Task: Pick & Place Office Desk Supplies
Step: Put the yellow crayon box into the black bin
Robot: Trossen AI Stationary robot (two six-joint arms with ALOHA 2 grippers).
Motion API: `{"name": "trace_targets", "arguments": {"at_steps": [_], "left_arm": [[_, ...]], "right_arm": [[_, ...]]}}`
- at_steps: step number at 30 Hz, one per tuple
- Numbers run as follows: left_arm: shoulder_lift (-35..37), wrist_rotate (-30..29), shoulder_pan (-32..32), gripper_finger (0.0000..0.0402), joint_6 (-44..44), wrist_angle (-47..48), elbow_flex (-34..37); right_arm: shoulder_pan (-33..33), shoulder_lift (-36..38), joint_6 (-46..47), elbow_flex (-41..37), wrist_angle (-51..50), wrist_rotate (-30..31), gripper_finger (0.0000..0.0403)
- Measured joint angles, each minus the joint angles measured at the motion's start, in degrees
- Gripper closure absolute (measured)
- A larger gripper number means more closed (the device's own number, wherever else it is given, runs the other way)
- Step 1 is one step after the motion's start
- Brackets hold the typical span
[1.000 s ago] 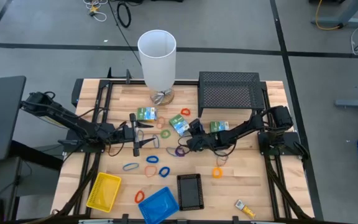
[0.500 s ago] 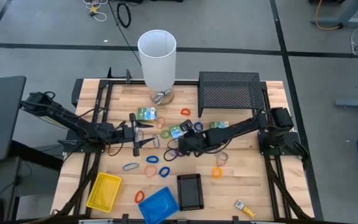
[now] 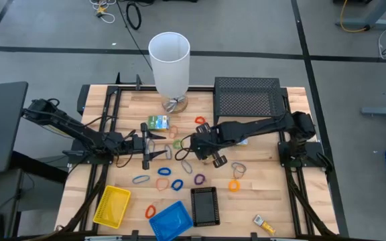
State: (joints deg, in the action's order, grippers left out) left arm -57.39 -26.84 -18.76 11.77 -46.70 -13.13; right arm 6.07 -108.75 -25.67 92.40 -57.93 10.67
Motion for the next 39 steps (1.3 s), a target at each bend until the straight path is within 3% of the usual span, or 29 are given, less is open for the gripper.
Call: {"name": "trace_targets", "arguments": {"at_steps": [17, 23, 32, 39], "left_arm": [[0.0, 0.12, 0.0, 0.0156, -0.25, 0.42, 0.0], [0.0, 0.11, 0.0, 0.0156, -0.69, 1.31, 0.0], [-0.02, -0.07, 0.03, 0.0156, -1.46, 3.04, 0.02], [-0.02, -0.07, 0.07, 0.0156, -1.48, 3.23, 0.02]], "right_arm": [[1.25, 1.72, 1.43, -1.65, 2.94, 5.84, 0.0387], [1.24, 2.38, 3.75, -0.34, 2.73, 5.19, 0.0323], [1.29, 2.36, 13.92, 1.72, -7.91, -3.35, 0.0181], [1.24, 2.36, 18.83, 1.75, -13.97, -7.87, 0.0157]]}}
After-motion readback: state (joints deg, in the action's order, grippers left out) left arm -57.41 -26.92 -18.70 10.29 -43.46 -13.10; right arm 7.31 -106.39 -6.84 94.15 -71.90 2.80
